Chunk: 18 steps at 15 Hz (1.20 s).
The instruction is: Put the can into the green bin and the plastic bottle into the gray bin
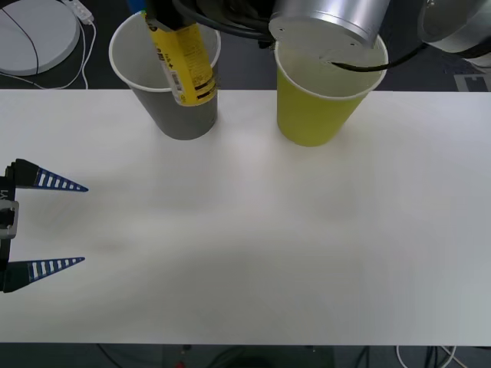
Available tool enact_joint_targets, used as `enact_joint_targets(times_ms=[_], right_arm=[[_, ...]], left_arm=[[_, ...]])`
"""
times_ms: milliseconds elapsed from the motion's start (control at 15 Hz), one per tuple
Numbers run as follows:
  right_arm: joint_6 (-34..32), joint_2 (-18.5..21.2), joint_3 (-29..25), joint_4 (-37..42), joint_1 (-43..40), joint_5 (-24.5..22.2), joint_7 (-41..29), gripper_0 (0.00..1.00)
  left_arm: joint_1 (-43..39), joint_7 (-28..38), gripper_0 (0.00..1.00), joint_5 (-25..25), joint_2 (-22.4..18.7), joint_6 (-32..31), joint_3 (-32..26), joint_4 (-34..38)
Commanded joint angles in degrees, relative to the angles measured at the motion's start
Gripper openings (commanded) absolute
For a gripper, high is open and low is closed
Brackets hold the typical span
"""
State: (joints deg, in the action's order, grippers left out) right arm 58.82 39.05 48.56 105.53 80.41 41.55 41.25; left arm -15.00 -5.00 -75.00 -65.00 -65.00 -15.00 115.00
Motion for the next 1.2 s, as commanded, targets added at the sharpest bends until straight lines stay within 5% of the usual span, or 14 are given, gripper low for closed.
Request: enact_joint_targets(times_ms=[67,1200], right_arm=[[-0.02,-3.36,0.75,-7.00,2.38,0.19,0.41,0.00],[6.31,-17.07,1.37,-38.03,16.01,7.84,3.58,0.00]], left_arm=[[0.00,0.00,1.00,0.00,0.00,0.00,0.00,0.00],[0.00,0.00,1.00,0.00,0.00,0.00,0.00,0.00]])
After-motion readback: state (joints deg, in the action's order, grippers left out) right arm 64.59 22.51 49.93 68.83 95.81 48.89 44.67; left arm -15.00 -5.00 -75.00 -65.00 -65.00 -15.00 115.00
